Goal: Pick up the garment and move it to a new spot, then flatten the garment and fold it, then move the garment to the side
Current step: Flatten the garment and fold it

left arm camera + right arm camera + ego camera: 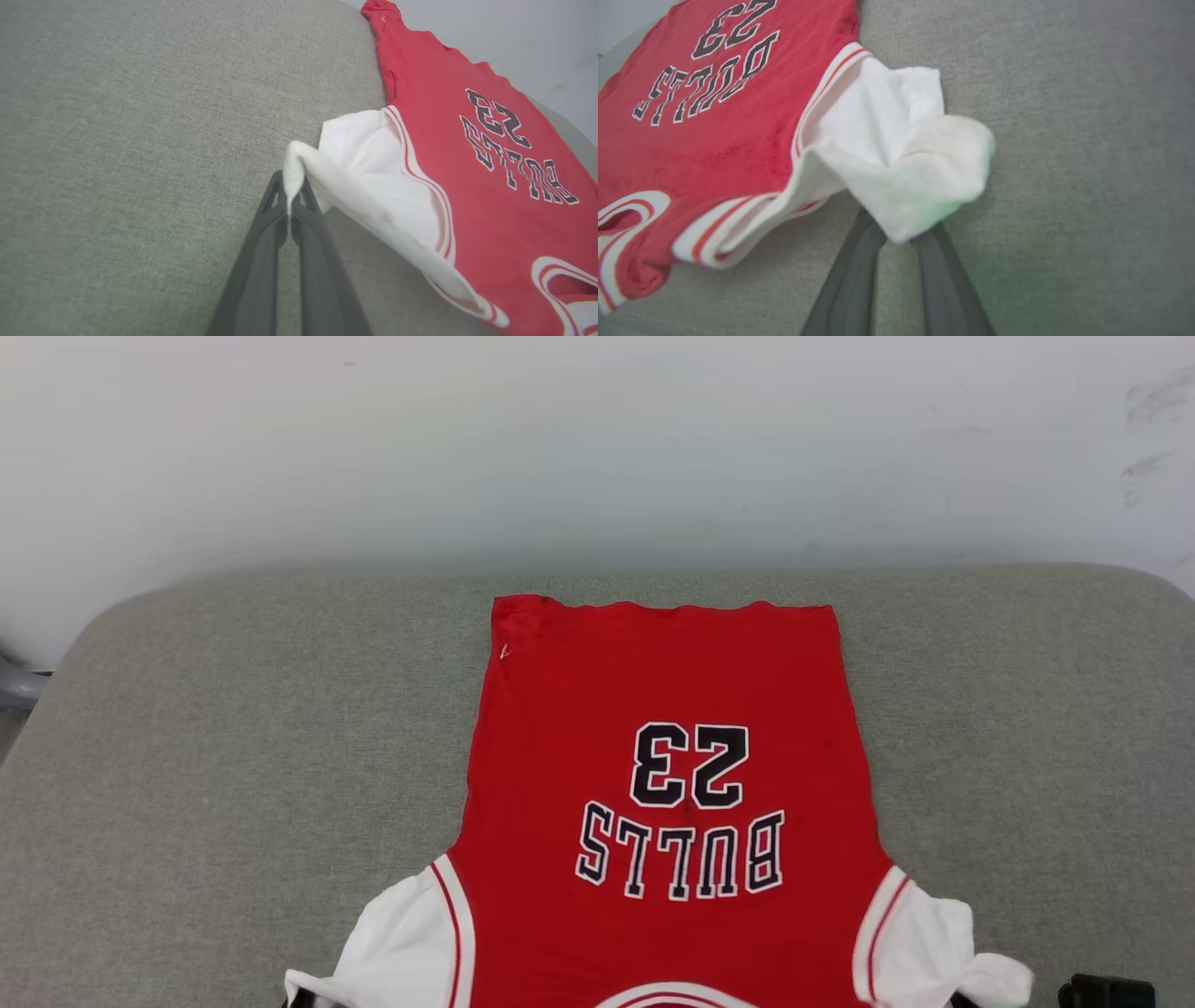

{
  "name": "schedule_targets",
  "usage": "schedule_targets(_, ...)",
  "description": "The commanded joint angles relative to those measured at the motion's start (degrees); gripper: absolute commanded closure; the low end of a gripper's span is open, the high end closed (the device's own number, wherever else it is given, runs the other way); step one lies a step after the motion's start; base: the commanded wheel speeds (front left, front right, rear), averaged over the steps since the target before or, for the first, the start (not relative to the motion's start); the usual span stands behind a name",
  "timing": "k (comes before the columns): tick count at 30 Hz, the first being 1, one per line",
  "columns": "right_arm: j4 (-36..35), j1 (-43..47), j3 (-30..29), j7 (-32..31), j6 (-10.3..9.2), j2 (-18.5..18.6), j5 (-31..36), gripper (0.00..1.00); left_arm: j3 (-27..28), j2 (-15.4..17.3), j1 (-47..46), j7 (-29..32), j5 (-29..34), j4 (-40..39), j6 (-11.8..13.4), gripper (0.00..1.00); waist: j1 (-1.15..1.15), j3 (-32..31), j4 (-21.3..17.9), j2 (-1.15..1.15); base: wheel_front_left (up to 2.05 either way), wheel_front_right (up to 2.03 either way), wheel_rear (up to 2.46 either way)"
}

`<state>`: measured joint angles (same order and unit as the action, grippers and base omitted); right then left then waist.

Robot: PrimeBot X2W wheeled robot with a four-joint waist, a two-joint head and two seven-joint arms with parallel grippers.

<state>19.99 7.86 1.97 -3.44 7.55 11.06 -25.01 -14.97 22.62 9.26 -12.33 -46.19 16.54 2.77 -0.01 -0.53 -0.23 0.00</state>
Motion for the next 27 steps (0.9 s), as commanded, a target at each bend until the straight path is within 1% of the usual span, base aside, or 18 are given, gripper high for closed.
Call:
schedule_targets(1,-1.25,0.93,-0.98,0.38,-0.11,-0.32,0.69,0.00,-0.06,0.03,0.16,-0.34,0.19,-0.42,0.12,1.00,0.01,0.04,0.15,0.00,0.00,0.00,0.00)
schedule_targets(6,-4.74,0.60,-5.32,1.43,-0.08,-1.77,1.01,0.00,-1.30,-0.29,-1.76,-0.68,1.56,-1.45,-0.64,1.00,0.01,0.45,1.06,0.00,0.00,0.00,0.00)
schedule_targets(10,-6.00,-3.07,-9.82,1.60,-0.08,-1.16,0.52,0.00,-1.85,-0.80,-3.72,-1.16,2.40,-2.24,-1.12,1.00,0.01,1.80,1.96,0.00,0.00,0.00,0.00)
schedule_targets(13,-5.22,-6.40,-12.58,-0.36,-0.08,-0.40,-0.05,0.00,-2.31,-1.17,-5.32,-1.50,3.36,-3.08,-1.22,1.00,0.01,3.22,2.87,0.00,0.00,0.00,0.00)
schedule_targets(15,-4.28,-9.71,-13.95,-2.49,-0.08,0.33,-0.35,0.00,-2.73,-1.48,-6.80,-1.69,4.04,-4.09,-1.57,1.00,0.01,4.77,3.87,0.00,0.00,0.00,0.00)
schedule_targets(19,-1.12,-17.46,-14.84,-9.08,-0.08,2.48,-1.13,0.00,-3.15,-2.05,-9.68,-2.00,5.64,-5.91,-1.63,1.00,0.01,8.29,5.94,0.00,0.00,0.00,0.00)
schedule_targets(22,1.30,-23.76,-13.40,-14.38,-0.08,4.30,-1.55,0.00,-3.08,-2.35,-11.63,-2.33,7.05,-7.88,-1.31,1.00,0.01,11.34,7.37,0.00,0.00,0.00,0.00)
schedule_targets(23,1.30,-23.76,-13.40,-14.38,-0.08,4.30,-1.55,0.00,-3.08,-2.35,-11.63,-2.33,7.05,-7.88,-1.31,1.00,0.01,11.34,7.37,0.00,0.00,0.00,0.00)
schedule_targets(27,4.88,-33.13,-11.93,-21.14,-0.08,6.57,-1.10,0.00,-3.00,-3.05,-14.19,-2.52,8.33,-10.59,-1.66,1.00,0.01,15.92,9.42,0.00,0.00,0.00,0.00)
